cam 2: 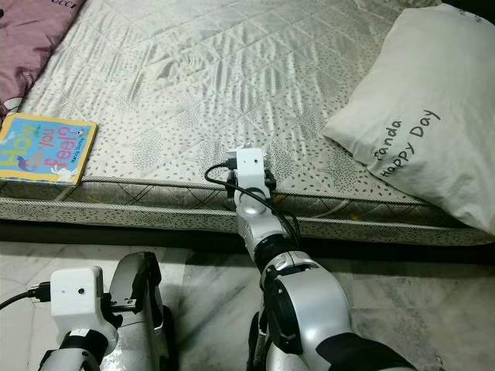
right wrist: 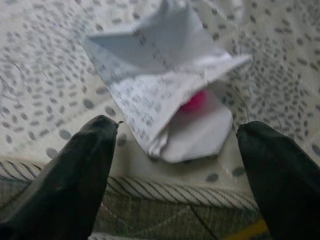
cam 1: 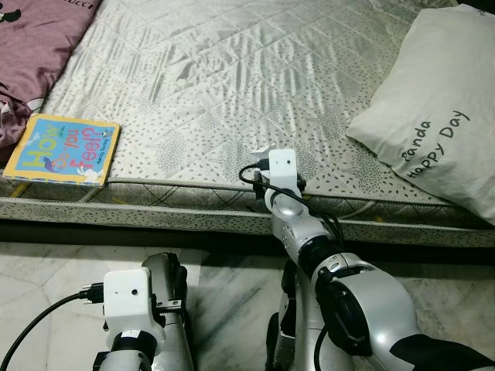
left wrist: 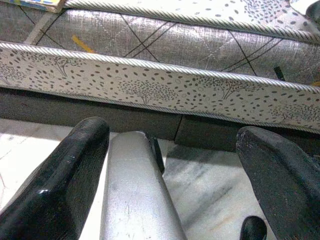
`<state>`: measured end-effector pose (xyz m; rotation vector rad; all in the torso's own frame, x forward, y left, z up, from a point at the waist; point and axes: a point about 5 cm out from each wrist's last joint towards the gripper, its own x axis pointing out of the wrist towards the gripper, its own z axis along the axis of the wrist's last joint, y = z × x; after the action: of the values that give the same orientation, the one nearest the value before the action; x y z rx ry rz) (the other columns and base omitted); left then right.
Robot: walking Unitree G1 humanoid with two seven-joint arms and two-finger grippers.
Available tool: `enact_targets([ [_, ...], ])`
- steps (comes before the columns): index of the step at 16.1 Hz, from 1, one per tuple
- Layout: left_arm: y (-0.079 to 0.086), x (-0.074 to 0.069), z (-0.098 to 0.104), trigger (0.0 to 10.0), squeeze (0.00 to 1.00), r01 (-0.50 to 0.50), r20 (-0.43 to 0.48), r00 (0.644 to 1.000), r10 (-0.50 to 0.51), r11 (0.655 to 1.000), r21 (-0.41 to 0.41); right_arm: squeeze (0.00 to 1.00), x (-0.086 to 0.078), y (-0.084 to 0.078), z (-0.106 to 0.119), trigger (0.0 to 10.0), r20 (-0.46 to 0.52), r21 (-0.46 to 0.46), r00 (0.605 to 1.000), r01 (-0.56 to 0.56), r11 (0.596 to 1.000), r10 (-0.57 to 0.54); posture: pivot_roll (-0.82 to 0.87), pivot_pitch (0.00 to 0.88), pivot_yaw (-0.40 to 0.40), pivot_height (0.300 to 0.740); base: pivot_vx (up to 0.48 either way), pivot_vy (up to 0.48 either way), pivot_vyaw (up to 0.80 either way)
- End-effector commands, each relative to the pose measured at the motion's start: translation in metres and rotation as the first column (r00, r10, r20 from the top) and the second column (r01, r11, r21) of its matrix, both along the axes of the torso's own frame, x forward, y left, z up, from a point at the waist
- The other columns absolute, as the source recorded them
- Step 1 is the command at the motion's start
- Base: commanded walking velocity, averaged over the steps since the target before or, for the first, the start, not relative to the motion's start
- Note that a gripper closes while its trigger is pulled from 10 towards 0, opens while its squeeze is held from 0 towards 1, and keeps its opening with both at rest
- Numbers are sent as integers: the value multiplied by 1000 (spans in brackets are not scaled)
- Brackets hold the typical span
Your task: Clean up the room
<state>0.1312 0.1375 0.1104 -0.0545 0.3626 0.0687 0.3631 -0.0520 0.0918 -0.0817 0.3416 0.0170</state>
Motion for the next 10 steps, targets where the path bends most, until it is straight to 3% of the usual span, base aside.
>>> enact_targets([
  [1, 1, -3, 2, 10000, 0, -14, -7, 1000, 14, 1000, 3, 0, -1, 16, 5, 0, -5, 26, 1000, -18, 1000, 18, 210, 251, -82, 545, 0, 0, 0],
  [10, 2, -4, 1, 10000, 0, -41, -18, 999, 41, 999, -7, 0, -4, 27, 5, 0, -21, 52, 998, -51, 997, 52, 213, 256, -90, 545, 0, 0, 0],
])
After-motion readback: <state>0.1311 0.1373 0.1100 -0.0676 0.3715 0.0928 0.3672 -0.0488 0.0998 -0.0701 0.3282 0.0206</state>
